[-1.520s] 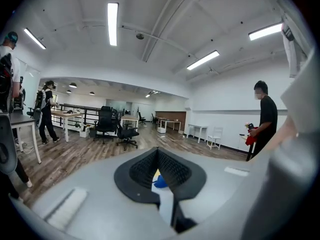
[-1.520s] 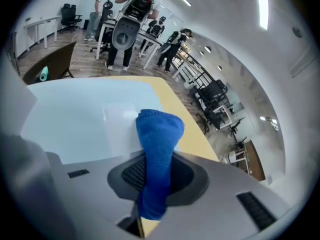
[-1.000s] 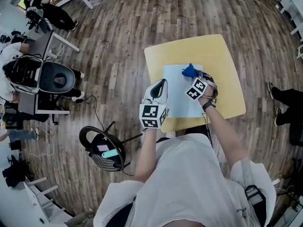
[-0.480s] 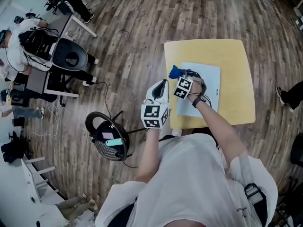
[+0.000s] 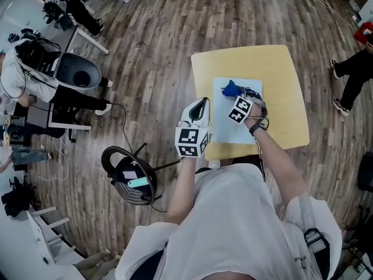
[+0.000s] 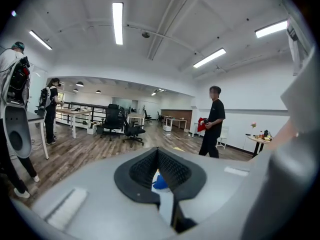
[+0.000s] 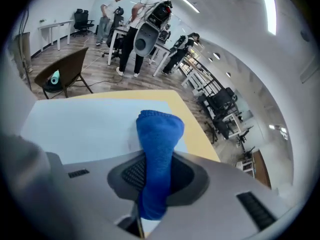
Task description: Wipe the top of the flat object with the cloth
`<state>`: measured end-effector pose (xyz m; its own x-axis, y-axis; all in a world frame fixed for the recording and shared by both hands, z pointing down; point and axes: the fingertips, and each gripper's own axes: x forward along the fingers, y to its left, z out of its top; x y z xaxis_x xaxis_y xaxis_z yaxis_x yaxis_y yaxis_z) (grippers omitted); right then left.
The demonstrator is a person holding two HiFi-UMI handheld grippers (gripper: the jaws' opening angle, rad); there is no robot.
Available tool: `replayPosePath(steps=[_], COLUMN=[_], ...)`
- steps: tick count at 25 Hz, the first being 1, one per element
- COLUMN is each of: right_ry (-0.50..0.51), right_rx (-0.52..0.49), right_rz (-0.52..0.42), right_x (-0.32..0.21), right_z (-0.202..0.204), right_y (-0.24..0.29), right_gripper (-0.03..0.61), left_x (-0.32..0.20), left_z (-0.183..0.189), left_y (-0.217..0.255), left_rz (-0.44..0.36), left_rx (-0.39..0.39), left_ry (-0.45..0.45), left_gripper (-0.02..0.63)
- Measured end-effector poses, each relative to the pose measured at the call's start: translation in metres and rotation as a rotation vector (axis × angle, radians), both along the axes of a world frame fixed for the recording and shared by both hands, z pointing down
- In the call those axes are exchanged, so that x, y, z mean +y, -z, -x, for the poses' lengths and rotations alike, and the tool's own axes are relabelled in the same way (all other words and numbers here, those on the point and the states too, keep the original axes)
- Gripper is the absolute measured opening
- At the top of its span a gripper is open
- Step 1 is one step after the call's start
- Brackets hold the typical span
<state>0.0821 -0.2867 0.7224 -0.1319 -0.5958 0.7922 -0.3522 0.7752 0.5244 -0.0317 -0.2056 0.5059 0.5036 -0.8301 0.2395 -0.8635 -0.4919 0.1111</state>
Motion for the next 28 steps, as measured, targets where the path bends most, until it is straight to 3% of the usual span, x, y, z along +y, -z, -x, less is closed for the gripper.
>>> replayPosePath(steps=[7, 14, 17, 22, 25, 28], right_ry=[-0.226, -0.288, -0.258, -0.038, 0.073, 0.144], right_rx=[0.002, 0.017, -0.045, -0.094, -0.098, -0.067], right_rz=[0.008, 0.01, -0.017, -0.037, -0.019, 0.003], right_x=[0.018, 0.02, 0.015, 0.009, 0.011, 0.017], right_z=[-0.112, -0.121, -0.09, 0.019, 0.079, 0.11], right_y=[0.002, 0.002, 0.012, 0.03, 0.027, 0.014], right_gripper=[0.077, 0.077, 0.077, 0.077, 0.077, 0.077], left_x=[-0.002, 0.002, 0.004, 0.008, 0.012, 0.017], left_z=[-0.041, -0.038, -0.022, 0.011, 0.033, 0.045], left_y=[0.006, 0.011, 0.013, 0.018, 0.018, 0.017], left_rz=[-0.004, -0.013, -0.015, -0.017, -0.015, -0.014], left_rx=[0.011, 0.015, 0.023, 0.034, 0.027, 0.025], left_ry=[-0.102, -0.107, -0.074, 0.001, 0.046, 0.069], left_gripper=[0.003, 0.003, 0.003, 0.003, 0.003, 0.003])
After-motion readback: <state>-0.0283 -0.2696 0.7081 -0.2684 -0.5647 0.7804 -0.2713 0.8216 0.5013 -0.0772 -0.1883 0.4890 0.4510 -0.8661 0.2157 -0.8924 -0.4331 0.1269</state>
